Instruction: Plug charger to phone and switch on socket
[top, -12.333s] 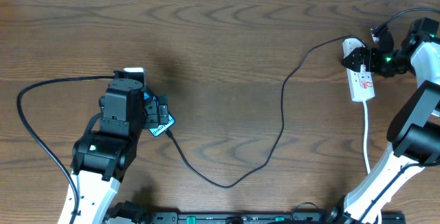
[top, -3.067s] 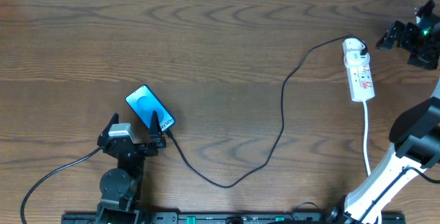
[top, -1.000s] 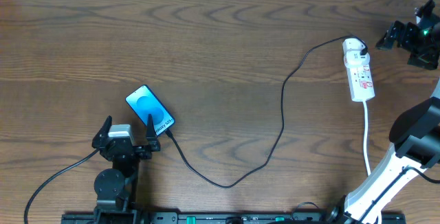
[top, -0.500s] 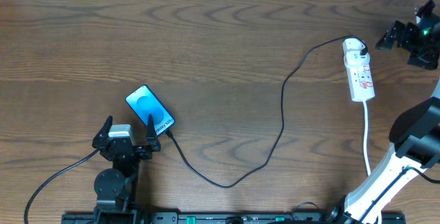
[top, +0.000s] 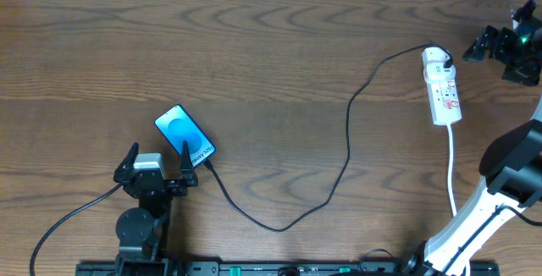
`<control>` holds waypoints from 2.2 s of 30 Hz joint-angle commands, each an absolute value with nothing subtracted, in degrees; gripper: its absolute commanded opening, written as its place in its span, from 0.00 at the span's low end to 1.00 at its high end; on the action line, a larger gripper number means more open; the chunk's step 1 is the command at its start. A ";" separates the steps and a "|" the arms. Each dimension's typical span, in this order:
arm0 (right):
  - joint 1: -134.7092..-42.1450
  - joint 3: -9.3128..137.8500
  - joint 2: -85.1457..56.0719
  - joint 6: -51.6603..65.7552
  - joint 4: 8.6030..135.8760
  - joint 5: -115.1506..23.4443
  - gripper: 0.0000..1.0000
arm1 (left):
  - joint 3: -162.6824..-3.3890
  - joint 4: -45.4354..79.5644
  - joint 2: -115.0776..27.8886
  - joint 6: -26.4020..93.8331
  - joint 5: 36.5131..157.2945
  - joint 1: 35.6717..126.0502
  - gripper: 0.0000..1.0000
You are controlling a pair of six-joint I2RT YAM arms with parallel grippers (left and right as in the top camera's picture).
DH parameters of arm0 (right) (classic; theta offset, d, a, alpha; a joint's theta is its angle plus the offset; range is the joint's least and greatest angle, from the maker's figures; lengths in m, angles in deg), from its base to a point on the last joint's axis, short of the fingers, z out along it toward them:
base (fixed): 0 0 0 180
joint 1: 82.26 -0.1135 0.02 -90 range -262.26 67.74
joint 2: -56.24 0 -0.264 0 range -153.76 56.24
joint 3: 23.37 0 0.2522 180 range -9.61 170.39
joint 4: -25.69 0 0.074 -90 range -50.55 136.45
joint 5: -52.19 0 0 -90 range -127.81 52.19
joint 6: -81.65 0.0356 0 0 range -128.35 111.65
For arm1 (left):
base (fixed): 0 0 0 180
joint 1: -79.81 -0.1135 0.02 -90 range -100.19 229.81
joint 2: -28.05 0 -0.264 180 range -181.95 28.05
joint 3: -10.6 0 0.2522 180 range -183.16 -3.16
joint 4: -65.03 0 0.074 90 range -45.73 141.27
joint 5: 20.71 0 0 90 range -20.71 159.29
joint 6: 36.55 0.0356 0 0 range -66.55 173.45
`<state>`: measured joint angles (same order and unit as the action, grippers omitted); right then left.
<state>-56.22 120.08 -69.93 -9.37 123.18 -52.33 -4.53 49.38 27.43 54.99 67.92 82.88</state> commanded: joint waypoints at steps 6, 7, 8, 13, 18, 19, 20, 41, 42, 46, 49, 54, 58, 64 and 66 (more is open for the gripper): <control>-56.09 121.30 -70.00 -8.80 123.13 -52.29 0.99 | -3.39 47.04 27.82 54.91 68.47 82.55 0.98; -56.09 121.30 -70.00 -8.80 123.13 -52.29 0.99 | -3.39 47.04 27.82 54.91 68.47 82.55 0.98; -56.09 121.30 -70.00 -8.80 123.13 -52.29 0.99 | -3.39 47.04 27.82 54.91 68.47 82.55 0.98; -56.09 121.30 -70.00 -8.80 123.13 -52.29 0.99 | -3.39 47.04 27.82 54.91 68.47 82.55 0.97; -56.09 121.30 -70.00 -8.80 123.13 -52.29 0.99 | -3.39 47.04 27.82 54.91 68.47 82.55 0.97; -56.09 121.30 -70.00 -8.80 123.13 -52.29 0.99 | -3.39 47.04 27.82 54.91 68.47 82.55 0.97; -56.09 121.30 -70.00 -8.80 123.13 -52.29 0.99 | -3.39 47.04 27.82 54.91 68.47 82.55 0.97; -56.11 121.30 -70.00 -8.80 123.13 -52.29 0.99 | -3.39 47.04 27.82 54.91 68.47 82.55 0.98; -56.11 121.30 -70.00 -8.80 123.13 -52.29 0.99 | -3.39 47.04 27.82 54.91 68.47 82.55 0.97; -56.11 121.30 -69.98 -8.80 123.13 -52.29 0.99 | -3.39 47.04 27.82 54.91 68.47 82.55 0.98; -56.11 121.30 -69.87 -8.80 123.13 -52.29 0.99 | -3.39 47.04 27.82 54.91 68.47 82.55 0.98; -56.11 121.15 -68.10 -8.80 123.11 -52.29 0.99 | -3.39 47.04 27.82 54.91 68.47 82.55 0.98; -56.09 121.15 -65.89 -8.80 123.00 -52.27 0.99 | -3.39 47.04 27.82 54.91 68.47 82.55 0.97; -56.11 121.15 -62.90 -8.80 122.04 -52.29 0.99 | -3.39 47.04 27.82 54.91 68.47 82.55 0.97; -56.11 121.15 -62.09 -8.73 121.69 -52.33 0.99 | -3.39 47.04 27.82 54.91 68.47 82.55 0.97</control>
<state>-56.22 120.08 -65.47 -9.37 122.06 -52.31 -4.53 49.38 27.43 54.99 67.94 82.90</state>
